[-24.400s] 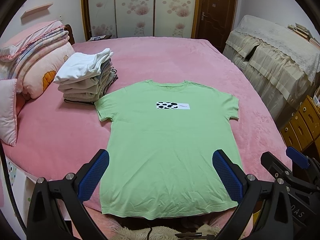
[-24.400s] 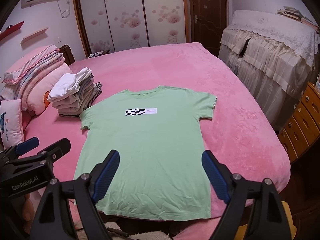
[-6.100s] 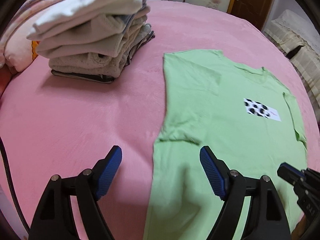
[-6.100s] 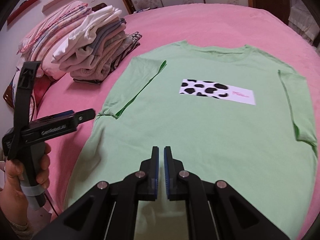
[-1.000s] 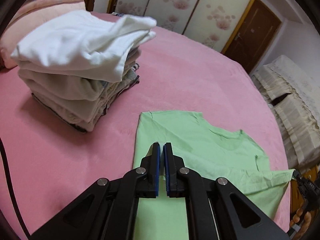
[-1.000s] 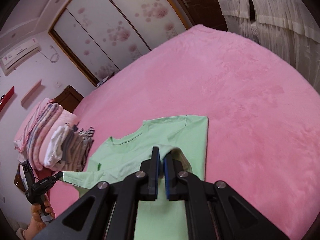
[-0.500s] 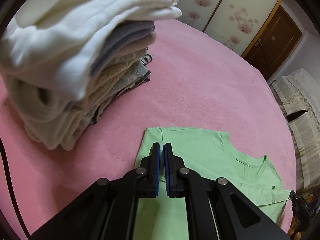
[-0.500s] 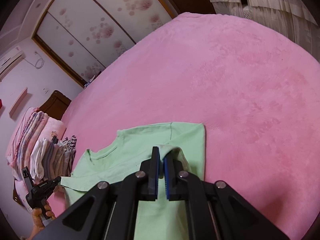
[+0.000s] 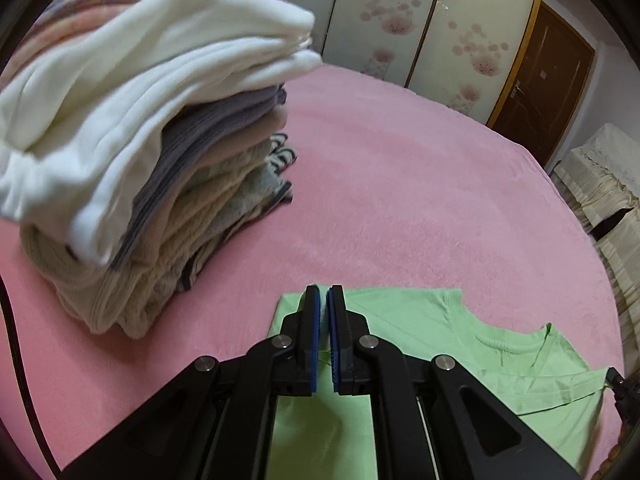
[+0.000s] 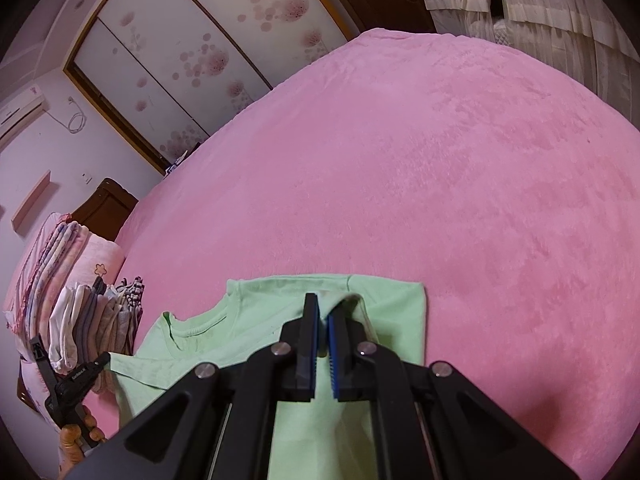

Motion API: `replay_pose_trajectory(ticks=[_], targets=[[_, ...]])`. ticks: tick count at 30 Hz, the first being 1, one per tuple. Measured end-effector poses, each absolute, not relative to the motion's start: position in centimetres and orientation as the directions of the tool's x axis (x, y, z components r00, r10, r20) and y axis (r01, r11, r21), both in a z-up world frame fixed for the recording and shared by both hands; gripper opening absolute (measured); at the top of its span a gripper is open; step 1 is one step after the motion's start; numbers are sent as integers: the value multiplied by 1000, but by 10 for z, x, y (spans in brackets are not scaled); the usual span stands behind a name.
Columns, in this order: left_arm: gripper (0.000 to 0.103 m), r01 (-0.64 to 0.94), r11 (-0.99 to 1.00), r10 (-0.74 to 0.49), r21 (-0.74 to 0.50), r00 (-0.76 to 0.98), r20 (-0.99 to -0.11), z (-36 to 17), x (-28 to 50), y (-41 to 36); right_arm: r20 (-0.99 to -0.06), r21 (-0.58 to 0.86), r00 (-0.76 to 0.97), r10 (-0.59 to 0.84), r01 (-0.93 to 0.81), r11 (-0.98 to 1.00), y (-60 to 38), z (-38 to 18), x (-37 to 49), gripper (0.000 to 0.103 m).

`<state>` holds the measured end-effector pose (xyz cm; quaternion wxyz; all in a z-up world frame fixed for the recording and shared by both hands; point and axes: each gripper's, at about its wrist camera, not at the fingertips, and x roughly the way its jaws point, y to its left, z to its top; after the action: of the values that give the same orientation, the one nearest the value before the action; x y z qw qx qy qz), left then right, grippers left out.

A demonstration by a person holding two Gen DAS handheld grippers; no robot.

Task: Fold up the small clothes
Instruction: 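Lift the hem and carry it over toward the collar with both grippers, then open both grippers to release the hem beside the collar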

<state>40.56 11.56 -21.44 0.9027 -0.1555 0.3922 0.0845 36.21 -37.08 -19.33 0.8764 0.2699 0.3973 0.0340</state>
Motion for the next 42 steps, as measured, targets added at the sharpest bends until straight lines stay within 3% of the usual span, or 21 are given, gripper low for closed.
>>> replay_pose_trajectory(ticks=[5,7,9,12,14,22,24,26,29,31,36,42], targets=[[4,-296,941,71,-161,642,-764,-226,421,113,-696,486,670,256,178,855,-373,-199,369,5],[10,-306,942,86,-139,617,-783,-233,425,114,-721,472,648,246,198,859,-371,-203,374,5],[35,-322,941,118,-109,610,-784,-236,426,116,-741,454,630,233,214,865,-369,-206,377,8],[52,-326,941,148,-90,636,-758,-233,421,115,-728,458,650,219,224,860,-368,-199,375,31],[56,-317,945,155,-76,643,-750,-230,418,115,-699,478,680,220,215,852,-371,-191,370,43],[61,-179,982,77,-59,667,-741,-213,389,100,-675,378,710,199,102,920,-356,-164,352,44],[61,-91,993,0,-78,650,-760,-215,379,92,-703,312,683,197,48,949,-342,-166,346,39],[61,-3,996,-71,-92,609,-790,-221,374,81,-732,268,652,200,6,963,-333,-171,343,23],[57,98,990,-139,-101,549,-824,-231,372,62,-783,223,585,214,-57,973,-314,-187,344,13],[48,159,982,-170,-102,508,-845,-239,375,49,-813,209,541,214,-73,975,-304,-199,347,11],[47,242,965,-195,-97,419,-887,-259,389,24,-844,194,494,207,-77,978,-286,-219,360,11],[47,248,967,-168,-62,434,-885,-266,416,14,-844,179,506,181,-52,982,-280,-224,383,11]])
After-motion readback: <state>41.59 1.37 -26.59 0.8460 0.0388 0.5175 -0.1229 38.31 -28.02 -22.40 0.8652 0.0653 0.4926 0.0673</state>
